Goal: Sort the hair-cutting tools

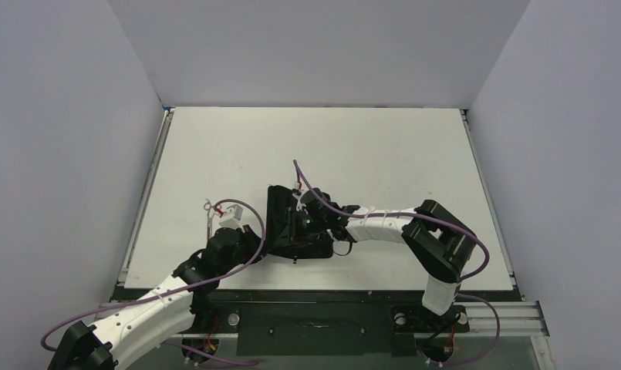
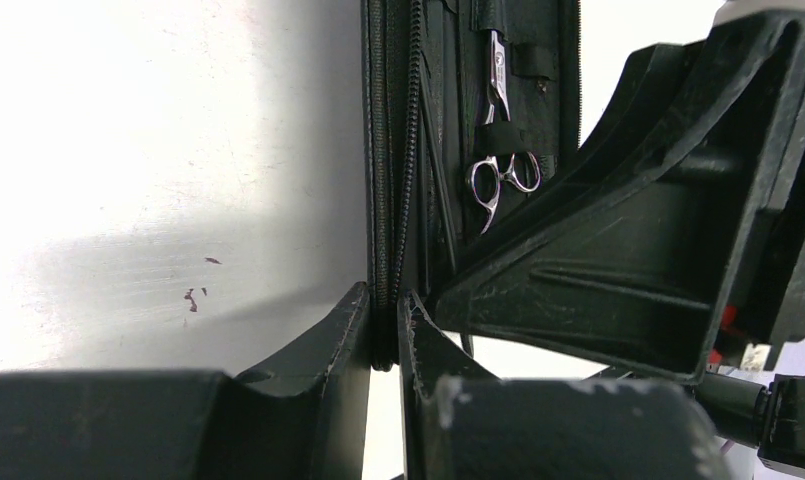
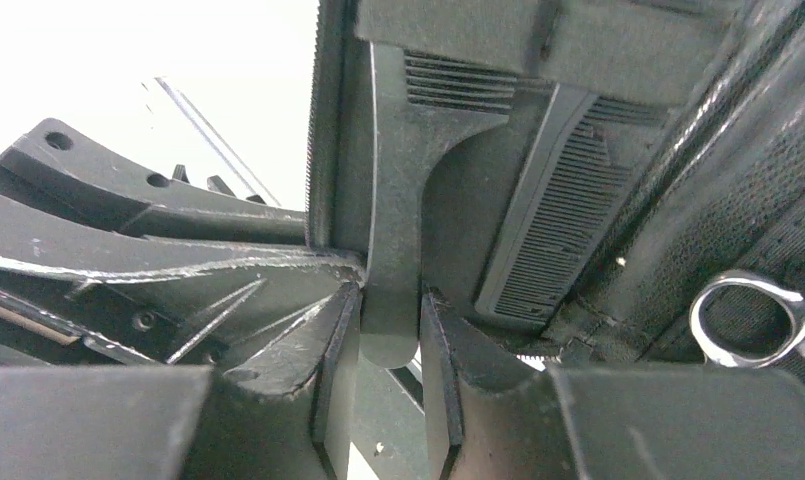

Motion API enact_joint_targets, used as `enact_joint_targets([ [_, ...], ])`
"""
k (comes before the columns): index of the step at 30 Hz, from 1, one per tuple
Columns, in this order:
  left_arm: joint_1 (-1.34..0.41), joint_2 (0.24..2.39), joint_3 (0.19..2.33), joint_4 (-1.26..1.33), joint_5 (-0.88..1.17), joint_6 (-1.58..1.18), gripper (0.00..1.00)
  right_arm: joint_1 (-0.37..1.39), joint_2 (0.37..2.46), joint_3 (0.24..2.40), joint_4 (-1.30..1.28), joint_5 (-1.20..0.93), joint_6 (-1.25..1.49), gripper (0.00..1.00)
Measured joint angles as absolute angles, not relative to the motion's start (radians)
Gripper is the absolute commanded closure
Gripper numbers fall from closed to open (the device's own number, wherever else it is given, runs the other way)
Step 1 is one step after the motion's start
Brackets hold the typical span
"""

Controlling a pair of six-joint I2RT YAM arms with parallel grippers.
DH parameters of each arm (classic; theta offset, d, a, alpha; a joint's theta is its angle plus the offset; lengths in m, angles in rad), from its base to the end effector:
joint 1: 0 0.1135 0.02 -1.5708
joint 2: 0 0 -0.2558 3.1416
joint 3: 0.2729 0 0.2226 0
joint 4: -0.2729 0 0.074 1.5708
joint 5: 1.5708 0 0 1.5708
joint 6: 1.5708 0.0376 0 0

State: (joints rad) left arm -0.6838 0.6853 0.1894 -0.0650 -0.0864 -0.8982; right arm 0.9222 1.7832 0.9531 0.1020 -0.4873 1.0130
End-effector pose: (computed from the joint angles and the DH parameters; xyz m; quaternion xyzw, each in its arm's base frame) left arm 0.1055 -0.0818 0.1669 -0.1143 0.8671 -0.3171 0.3667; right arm 0.1931 0.2839 0.1745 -0.0584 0.8892 0.4518 0.0439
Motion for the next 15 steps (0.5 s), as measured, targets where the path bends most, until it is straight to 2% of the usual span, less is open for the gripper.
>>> enact_joint_targets([
  [10, -0.682, 0.704, 0.189, -0.05, -0.08, -0.898, 1.0, 0.901, 1.839, 1.036, 0.041, -0.489, 0.971, 1.0],
  [12, -0.681, 0.707, 0.189, -0.052, -0.082, -0.898, 1.0, 0.901, 1.848, 1.05, 0.026, -0.491, 0.963, 0.94],
  [15, -0.681, 0.708, 0.189, -0.052, -0.082, -0.898, 1.0, 0.901, 1.85, 1.061, 0.006, -0.491, 0.953, 0.76],
])
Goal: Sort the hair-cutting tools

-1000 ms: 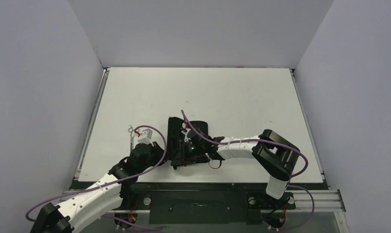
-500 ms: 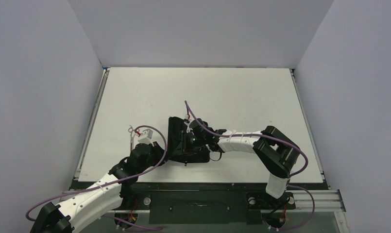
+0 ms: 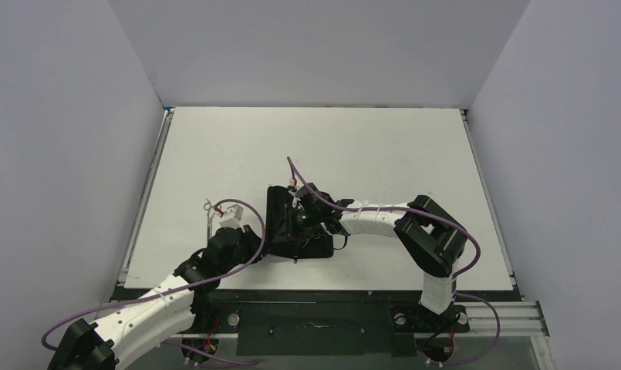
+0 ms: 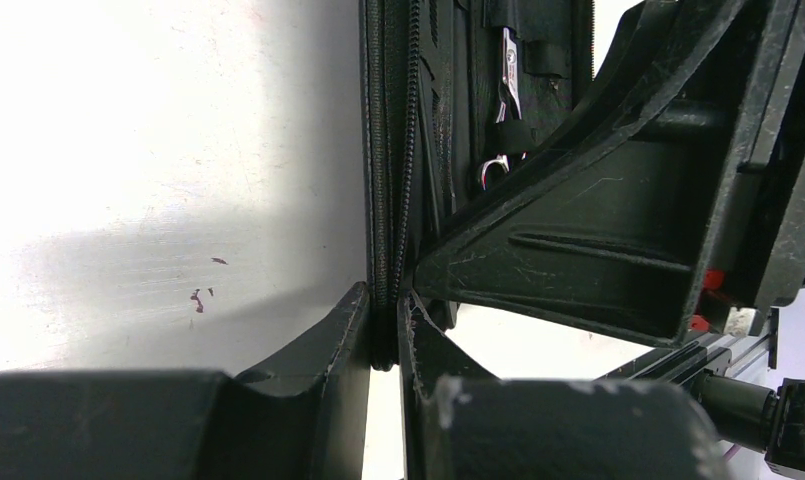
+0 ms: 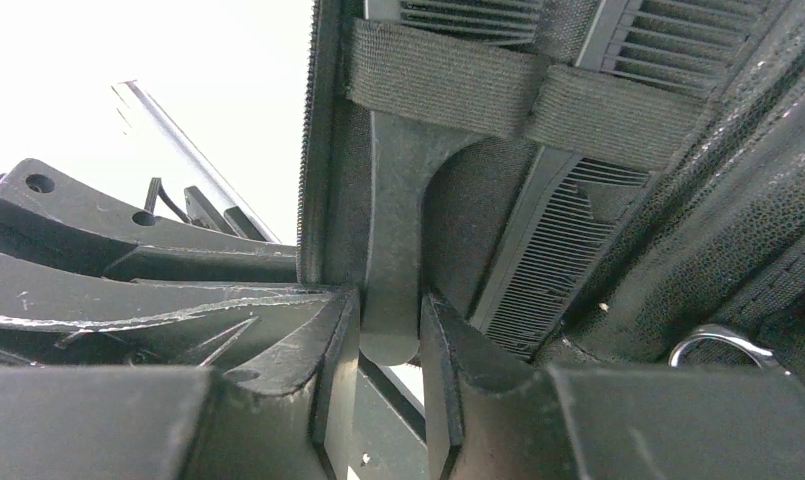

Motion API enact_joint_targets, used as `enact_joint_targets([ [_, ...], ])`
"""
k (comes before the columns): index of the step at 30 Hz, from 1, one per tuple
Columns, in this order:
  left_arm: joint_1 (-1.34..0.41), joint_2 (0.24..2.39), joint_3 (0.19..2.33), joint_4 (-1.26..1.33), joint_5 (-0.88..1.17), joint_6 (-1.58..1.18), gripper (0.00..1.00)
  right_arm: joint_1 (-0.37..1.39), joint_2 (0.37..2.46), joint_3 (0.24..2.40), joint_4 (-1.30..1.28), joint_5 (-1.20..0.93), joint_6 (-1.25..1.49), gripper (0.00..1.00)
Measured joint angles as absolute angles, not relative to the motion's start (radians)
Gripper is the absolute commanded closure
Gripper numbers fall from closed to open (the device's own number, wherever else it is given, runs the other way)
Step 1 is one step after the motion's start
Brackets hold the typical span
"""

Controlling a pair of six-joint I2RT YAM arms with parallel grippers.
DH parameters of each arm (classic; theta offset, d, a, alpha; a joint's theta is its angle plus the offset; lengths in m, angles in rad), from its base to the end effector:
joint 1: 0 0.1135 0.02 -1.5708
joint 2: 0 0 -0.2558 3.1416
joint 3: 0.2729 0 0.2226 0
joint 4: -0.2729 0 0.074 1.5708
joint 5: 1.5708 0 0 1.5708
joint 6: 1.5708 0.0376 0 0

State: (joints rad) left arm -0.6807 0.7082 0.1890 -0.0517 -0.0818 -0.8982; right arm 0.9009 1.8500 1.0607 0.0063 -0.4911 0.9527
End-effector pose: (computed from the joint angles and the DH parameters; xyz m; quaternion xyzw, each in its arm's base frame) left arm 0.1071 -0.0828 0.1654 -0.1147 0.8696 -0.3148 0.3628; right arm 0.2096 0.2932 0.1739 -0.0701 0.8978 0.4325 0.0440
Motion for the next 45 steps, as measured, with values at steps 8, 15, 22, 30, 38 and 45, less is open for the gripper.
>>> enact_joint_targets([
  [8, -0.681, 0.711, 0.189, -0.052, -0.082, -0.898, 1.0, 0.892, 1.85, 1.065, -0.013, -0.467, 0.922, 0.56],
  [15, -0.681, 0.713, 0.197, -0.066, -0.083, -0.896, 0.99, 0.889, 1.811, 1.065, -0.076, -0.429, 0.881, 0.62],
  [22, -0.681, 0.713, 0.214, -0.093, -0.082, -0.893, 0.87, 0.89, 1.801, 1.065, -0.085, -0.421, 0.87, 0.73],
  [30, -0.681, 0.713, 0.245, -0.155, -0.081, -0.877, 0.69, 0.896, 1.842, 1.121, -0.083, -0.423, 0.874, 0.79],
  [38, -0.681, 0.696, 0.308, -0.248, -0.1, -0.867, 0.57, 0.89, 1.848, 1.122, -0.083, -0.417, 0.871, 0.67],
  [45, -0.68, 0.632, 0.42, -0.408, -0.235, -0.856, 0.45, 0.812, 1.617, 0.97, -0.173, -0.265, 0.804, 0.56],
])
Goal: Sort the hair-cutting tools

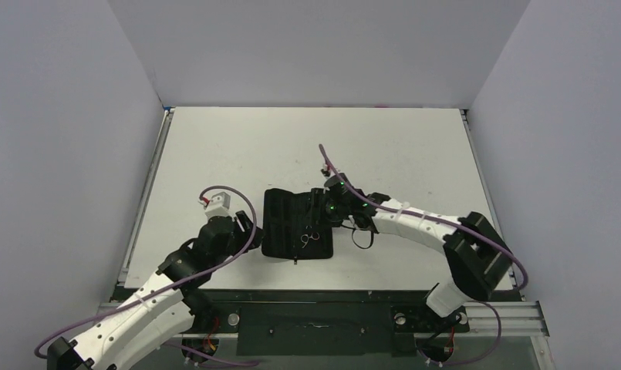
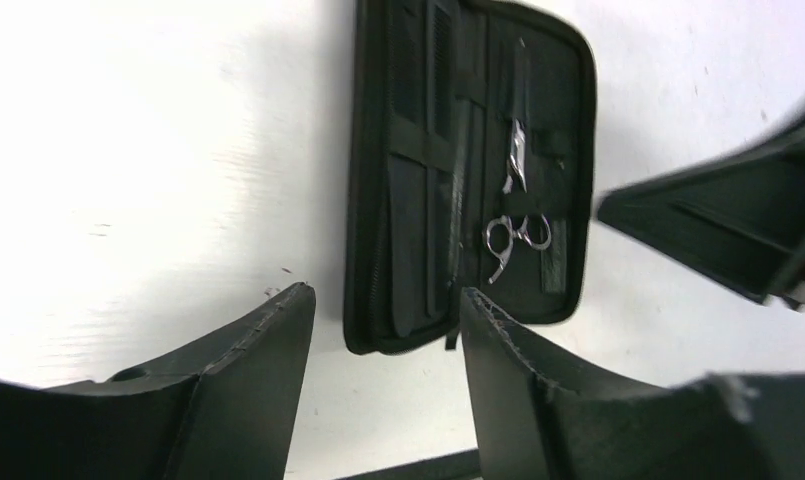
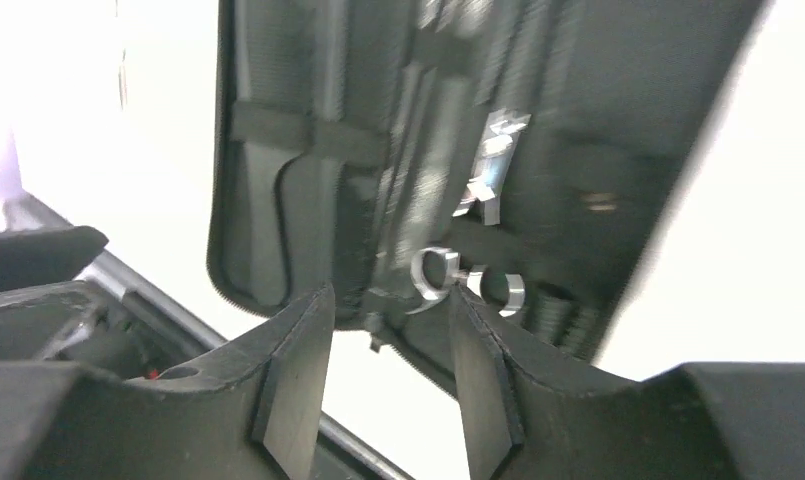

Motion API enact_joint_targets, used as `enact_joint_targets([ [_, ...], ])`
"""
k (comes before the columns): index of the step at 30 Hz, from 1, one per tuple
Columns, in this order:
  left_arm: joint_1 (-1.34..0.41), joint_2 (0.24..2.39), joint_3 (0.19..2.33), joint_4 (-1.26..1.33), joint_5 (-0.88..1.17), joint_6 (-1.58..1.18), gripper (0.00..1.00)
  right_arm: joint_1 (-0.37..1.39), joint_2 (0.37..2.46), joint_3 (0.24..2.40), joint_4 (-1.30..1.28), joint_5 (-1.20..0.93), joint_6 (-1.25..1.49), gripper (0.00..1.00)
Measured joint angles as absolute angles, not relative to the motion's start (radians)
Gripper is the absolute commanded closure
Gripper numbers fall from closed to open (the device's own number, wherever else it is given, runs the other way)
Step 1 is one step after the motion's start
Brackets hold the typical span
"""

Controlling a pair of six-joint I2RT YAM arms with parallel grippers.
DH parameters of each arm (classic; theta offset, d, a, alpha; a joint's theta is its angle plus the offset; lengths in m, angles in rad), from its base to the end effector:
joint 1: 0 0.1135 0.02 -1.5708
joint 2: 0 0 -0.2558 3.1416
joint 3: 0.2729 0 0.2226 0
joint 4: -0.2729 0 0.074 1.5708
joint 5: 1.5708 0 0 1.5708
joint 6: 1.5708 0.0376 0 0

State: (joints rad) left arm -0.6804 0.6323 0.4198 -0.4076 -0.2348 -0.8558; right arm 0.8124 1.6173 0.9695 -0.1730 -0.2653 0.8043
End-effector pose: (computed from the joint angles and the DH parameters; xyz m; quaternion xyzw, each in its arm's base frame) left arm 0.1033 -0.0724 0.2139 -0.1307 0.8749 -0.2409 0.3992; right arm 0.2089 0.2349 0.2068 -0.0522 0.9221 0.3475 0.1618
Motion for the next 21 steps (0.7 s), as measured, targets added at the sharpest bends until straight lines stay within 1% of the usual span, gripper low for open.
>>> enact_joint_targets([
  [3, -0.667, 0.636, 0.466, -0.464, -0.321, -0.855, 0.36, 0.769, 1.493, 0.933, -0.221, -0.131, 0.767, 0.53],
  [5, -0.643, 0.662, 0.49, -0.495, -0.364, -0.856, 0.33, 0.745, 1.462, 0.93, -0.241, -0.047, 0.747, 0.52],
  [12, -0.454, 0.86, 0.598, -0.563, -0.422, -0.855, 0.32, 0.722, 1.551, 0.925, -0.267, 0.129, 0.719, 0.52],
  [21, -0.229, 0.967, 0.645, -0.561, -0.422, -0.854, 0.32, 0.7, 1.642, 0.928, -0.233, 0.185, 0.719, 0.52],
])
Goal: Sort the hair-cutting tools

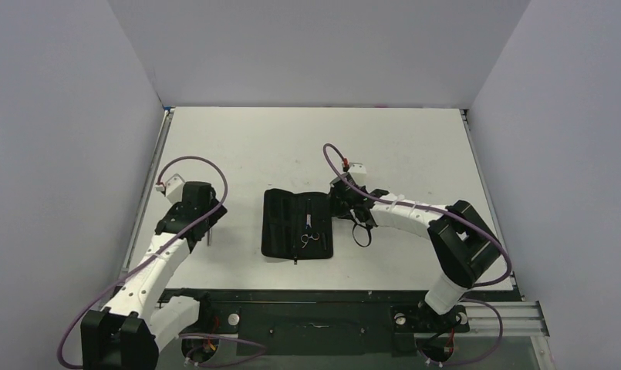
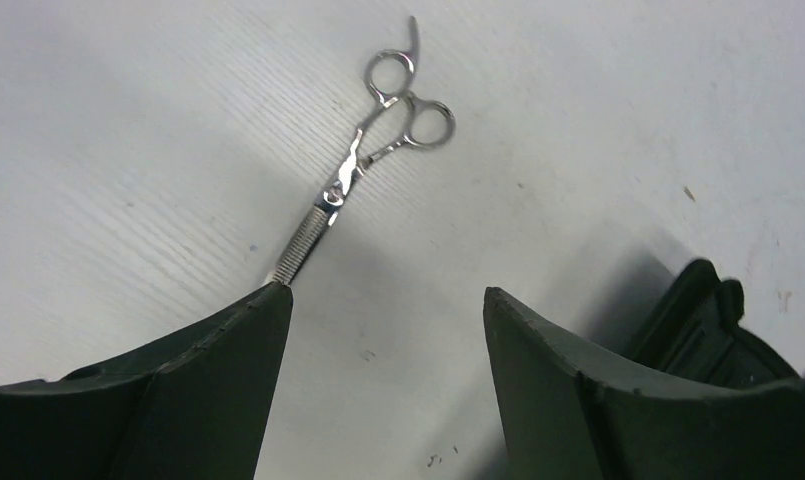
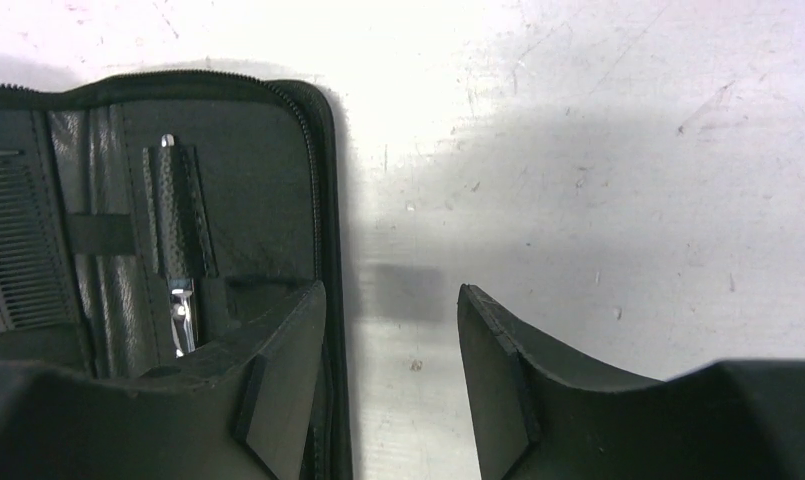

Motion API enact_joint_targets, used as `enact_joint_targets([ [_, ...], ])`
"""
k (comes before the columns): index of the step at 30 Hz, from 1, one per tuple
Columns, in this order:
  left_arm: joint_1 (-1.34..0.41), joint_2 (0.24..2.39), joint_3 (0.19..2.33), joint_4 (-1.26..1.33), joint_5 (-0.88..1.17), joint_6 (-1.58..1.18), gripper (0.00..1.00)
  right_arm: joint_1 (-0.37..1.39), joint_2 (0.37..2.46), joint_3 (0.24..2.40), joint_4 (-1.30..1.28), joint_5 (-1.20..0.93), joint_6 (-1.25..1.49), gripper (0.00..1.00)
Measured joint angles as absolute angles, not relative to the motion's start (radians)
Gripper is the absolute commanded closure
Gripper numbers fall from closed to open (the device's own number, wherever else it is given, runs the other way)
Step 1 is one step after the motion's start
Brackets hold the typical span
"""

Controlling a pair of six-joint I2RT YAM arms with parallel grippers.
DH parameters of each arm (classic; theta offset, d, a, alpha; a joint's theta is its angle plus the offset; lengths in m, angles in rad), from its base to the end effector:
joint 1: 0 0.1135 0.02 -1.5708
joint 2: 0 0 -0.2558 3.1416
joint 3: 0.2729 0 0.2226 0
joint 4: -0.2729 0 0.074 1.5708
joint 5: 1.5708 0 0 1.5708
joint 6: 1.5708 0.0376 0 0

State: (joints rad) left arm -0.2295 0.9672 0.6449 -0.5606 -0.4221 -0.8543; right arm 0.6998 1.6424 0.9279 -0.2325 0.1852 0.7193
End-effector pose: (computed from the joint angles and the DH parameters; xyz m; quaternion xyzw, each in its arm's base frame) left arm 0.1651 -0.0227 0.2294 -0.3501 0.8543 -0.0011 0.3842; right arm 0.2373 0.1907 0.1834 0.0376 0.9474 0.1323 0.2891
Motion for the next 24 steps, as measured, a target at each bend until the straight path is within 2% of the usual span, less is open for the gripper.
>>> enact_joint_targets([
  [10, 0.064, 1.193, 0.694, -0.504, -0.31, -0.807, 0.32, 0.662, 1.728, 0.949, -0.2, 0.195, 0.734, 0.55],
  [17, 0.073, 1.37, 0.708, -0.444, -0.216, -0.796, 0.34, 0.638, 1.628, 0.848, -0.169, 0.188, 0.75, 0.54],
  [24, 0.074, 1.417, 0.708, -0.407, -0.207, -0.792, 0.48, 0.637, 1.461, 0.783, -0.163, 0.156, 0.756, 0.55],
])
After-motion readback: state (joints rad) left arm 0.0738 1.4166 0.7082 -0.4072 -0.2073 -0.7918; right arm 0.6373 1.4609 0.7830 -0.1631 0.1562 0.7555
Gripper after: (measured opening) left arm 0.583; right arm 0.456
